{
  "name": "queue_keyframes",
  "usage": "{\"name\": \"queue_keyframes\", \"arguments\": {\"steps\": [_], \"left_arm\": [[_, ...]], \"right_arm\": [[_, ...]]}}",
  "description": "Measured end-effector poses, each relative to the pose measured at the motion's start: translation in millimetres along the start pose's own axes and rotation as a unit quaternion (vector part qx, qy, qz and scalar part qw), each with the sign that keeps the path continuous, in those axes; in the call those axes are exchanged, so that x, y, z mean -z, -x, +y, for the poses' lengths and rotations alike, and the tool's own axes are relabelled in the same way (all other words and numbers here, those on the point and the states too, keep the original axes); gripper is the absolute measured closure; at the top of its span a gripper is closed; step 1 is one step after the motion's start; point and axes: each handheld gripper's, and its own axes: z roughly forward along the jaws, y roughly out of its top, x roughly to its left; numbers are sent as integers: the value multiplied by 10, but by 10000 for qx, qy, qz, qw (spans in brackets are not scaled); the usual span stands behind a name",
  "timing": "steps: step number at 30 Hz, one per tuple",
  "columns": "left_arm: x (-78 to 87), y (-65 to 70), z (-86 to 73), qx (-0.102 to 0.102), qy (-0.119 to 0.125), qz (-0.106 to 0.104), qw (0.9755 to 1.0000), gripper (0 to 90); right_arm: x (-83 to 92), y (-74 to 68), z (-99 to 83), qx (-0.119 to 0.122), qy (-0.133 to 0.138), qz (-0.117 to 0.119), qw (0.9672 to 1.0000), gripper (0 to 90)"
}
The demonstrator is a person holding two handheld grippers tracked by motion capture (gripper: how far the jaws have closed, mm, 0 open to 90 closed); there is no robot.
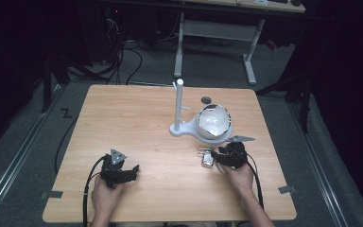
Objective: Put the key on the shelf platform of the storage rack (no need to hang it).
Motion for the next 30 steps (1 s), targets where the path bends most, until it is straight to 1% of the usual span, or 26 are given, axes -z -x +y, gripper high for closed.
{"name": "queue_keyframes", "arguments": {"steps": [4, 6, 9, 11, 13, 16, 17, 21, 24, 27, 30], "left_arm": [[0, 0, 0, 1, 1, 0, 10000, 217], [0, 0, 0, 1, 1, 0, 10000, 217], [0, 0, 0, -2, -1, 3, 10000, 217], [0, -1, 0, 0, -1, -3, 10000, 217], [0, -3, 0, 4, 2, -9, 10000, 218], [0, -3, 0, 5, 4, -10, 10000, 218], [0, -3, 0, 4, 4, -10, 10000, 218], [0, -3, 0, 6, 5, -10, 10000, 218], [0, -3, 0, 6, 5, -14, 10000, 218], [0, -4, 0, 5, 4, -14, 10000, 218], [0, -4, 0, 5, 5, -14, 10000, 218]], "right_arm": [[-31, 3, 4, -5, -31, 32, 10000, 542], [-56, 16, -2, -60, -81, 56, 9999, 544], [-77, 21, -10, -61, -52, 43, 10000, 552], [-94, 24, -11, -58, -54, 95, 9999, 561], [-115, 16, -17, -81, -137, 97, 9998, 572], [-127, 31, -20, -112, -107, 207, 9997, 611], [-127, 31, -20, -112, -107, 207, 9997, 611], [-136, 58, -24, -209, -114, 369, 9990, 646], [-138, 63, -23, -226, -127, 431, 9987, 678], [-129, 57, -22, -185, -94, 375, 9991, 731], [-125, 52, -22, -122, -84, 348, 9993, 737]]}}
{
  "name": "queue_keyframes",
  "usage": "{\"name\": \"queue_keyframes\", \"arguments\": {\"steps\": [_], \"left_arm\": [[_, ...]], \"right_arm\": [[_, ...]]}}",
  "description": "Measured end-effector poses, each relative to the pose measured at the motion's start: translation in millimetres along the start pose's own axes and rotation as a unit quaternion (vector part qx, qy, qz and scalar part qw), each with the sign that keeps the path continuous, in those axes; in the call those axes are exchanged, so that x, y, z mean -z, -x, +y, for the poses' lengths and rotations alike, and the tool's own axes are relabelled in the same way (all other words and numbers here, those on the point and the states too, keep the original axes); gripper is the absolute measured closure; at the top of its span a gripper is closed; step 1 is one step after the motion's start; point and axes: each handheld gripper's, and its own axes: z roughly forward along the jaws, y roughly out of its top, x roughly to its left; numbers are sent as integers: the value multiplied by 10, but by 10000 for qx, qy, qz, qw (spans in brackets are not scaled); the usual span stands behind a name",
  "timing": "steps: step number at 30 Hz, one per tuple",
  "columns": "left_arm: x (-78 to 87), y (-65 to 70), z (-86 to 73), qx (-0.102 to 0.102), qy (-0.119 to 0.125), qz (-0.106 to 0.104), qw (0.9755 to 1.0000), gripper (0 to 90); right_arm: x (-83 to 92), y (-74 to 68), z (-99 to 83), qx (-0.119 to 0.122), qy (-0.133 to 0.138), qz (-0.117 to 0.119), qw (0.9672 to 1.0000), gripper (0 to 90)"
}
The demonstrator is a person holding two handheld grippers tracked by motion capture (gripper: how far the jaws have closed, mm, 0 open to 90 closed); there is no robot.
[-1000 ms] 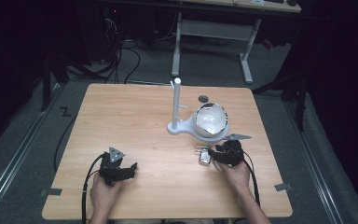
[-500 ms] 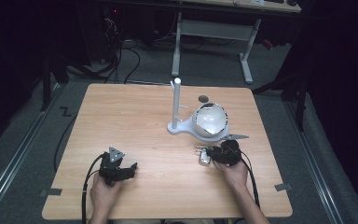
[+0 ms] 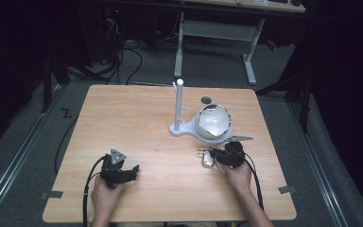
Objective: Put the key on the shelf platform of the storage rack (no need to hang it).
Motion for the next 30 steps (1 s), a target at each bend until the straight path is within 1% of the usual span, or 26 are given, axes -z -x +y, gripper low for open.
{"name": "queue_keyframes", "arguments": {"steps": [2, 3, 7, 10, 13, 19, 20, 23, 26, 30], "left_arm": [[0, 0, 0, 1, -1, 0, 10000, 218], [0, 0, 0, 0, -1, 1, 10000, 218], [0, 0, 0, 6, 0, -2, 10000, 218], [0, 1, 0, 5, -1, -2, 10000, 218], [0, 2, 0, 4, -2, 1, 10000, 216], [0, 2, 0, 0, -5, 2, 10000, 215], [0, 2, -1, 1, -4, 2, 10000, 215], [0, 1, 0, 2, -3, -1, 10000, 215], [0, -7, 1, 32, 8, -32, 10000, 217], [-2, -1, 1, 15, 3, -12, 10000, 216]], "right_arm": [[1, 8, 3, 46, 3, 15, 10000, 740], [3, 7, 2, 30, 3, 17, 10000, 741], [16, -3, 2, 92, 58, -56, 9999, 743], [38, -6, 7, 112, 110, -45, 9999, 743], [61, -12, 6, 239, 191, -39, 9995, 744], [126, -26, 17, 351, 297, -53, 9989, 745], [138, -30, 16, 309, 305, -42, 9990, 745], [175, -43, 21, 348, 338, -25, 9988, 745], [225, -52, 29, 379, 438, 19, 9983, 746], [272, -41, 35, 323, 513, 97, 9981, 746]]}}
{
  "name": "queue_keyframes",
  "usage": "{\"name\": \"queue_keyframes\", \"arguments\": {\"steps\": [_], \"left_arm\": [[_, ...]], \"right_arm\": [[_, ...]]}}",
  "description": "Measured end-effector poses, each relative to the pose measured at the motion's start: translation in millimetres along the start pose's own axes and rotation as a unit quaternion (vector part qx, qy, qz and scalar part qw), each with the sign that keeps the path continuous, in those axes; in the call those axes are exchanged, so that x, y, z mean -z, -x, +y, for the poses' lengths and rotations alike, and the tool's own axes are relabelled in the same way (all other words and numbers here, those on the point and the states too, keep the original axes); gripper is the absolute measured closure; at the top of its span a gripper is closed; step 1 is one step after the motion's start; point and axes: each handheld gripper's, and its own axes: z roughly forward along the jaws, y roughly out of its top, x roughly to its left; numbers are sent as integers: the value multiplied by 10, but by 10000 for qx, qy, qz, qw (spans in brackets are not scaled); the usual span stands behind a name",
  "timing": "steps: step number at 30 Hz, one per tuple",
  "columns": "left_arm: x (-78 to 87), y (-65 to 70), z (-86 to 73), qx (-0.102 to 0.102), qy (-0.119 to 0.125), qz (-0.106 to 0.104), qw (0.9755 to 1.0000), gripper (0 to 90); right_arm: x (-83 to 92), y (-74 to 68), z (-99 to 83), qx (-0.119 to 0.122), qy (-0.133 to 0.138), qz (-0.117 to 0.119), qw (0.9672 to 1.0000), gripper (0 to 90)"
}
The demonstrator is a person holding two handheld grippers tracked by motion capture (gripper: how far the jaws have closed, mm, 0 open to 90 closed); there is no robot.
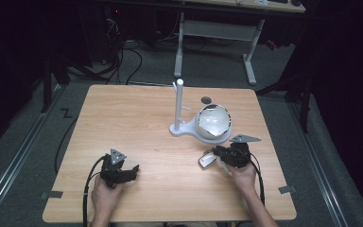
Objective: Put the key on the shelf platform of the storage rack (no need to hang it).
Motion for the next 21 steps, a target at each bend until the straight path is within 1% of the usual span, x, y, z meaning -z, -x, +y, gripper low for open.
{"name": "queue_keyframes", "arguments": {"steps": [4, 5, 8, 13, 15, 16, 21], "left_arm": [[0, -1, 0, 1, 1, -1, 10000, 217], [0, -1, 0, -2, 1, 1, 10000, 216], [-1, -3, 1, -5, 0, -2, 10000, 217], [-1, -3, 1, -5, 0, 0, 10000, 217], [-1, -3, 1, -6, 0, 0, 10000, 217], [-1, -4, 1, -6, 0, -1, 10000, 217], [-1, -3, 1, -6, 1, 0, 10000, 217]], "right_arm": [[66, 8, 11, -55, 85, 95, 9999, 746], [82, 11, 15, -35, 119, 118, 9999, 746], [123, 15, 21, -64, 127, 133, 9998, 746], [181, 62, 21, -123, 185, 163, 9996, 746], [215, 72, 30, -184, 209, 217, 9994, 746], [231, 80, 41, -153, 233, 255, 9993, 746], [328, 58, 125, -11, 250, 211, 9995, 746]]}}
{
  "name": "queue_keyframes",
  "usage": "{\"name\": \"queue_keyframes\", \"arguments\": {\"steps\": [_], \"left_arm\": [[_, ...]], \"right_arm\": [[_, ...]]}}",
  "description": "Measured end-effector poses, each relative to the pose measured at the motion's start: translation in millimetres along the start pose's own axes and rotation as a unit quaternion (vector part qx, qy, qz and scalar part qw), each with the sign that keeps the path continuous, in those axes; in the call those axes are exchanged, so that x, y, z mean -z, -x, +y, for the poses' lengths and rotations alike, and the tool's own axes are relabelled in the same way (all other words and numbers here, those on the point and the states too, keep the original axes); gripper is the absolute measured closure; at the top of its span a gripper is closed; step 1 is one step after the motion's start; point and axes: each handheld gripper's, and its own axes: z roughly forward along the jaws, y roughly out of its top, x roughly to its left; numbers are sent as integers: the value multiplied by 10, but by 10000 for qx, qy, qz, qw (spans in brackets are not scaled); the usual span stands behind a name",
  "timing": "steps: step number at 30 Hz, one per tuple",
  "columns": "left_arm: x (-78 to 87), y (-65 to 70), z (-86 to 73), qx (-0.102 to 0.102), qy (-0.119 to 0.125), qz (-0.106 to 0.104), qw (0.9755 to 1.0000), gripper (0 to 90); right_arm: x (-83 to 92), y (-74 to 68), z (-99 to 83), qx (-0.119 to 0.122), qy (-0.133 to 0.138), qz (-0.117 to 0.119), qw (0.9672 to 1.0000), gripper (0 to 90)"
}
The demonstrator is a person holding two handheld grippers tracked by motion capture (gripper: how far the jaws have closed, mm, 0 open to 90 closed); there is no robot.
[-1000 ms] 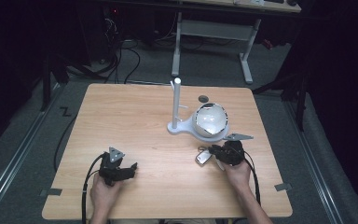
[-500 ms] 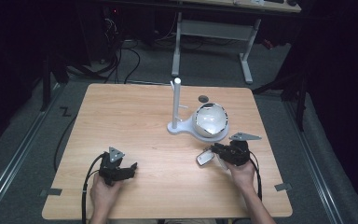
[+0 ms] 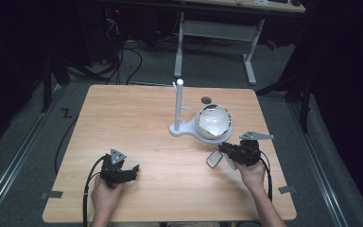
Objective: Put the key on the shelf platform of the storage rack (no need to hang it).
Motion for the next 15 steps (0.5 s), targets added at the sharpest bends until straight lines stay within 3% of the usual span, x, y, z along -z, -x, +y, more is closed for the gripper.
{"name": "queue_keyframes", "arguments": {"steps": [15], "left_arm": [[0, 0, 0, 0, 0, -1, 10000, 216]], "right_arm": [[251, 44, 76, 263, -116, -212, 9994, 746]]}}
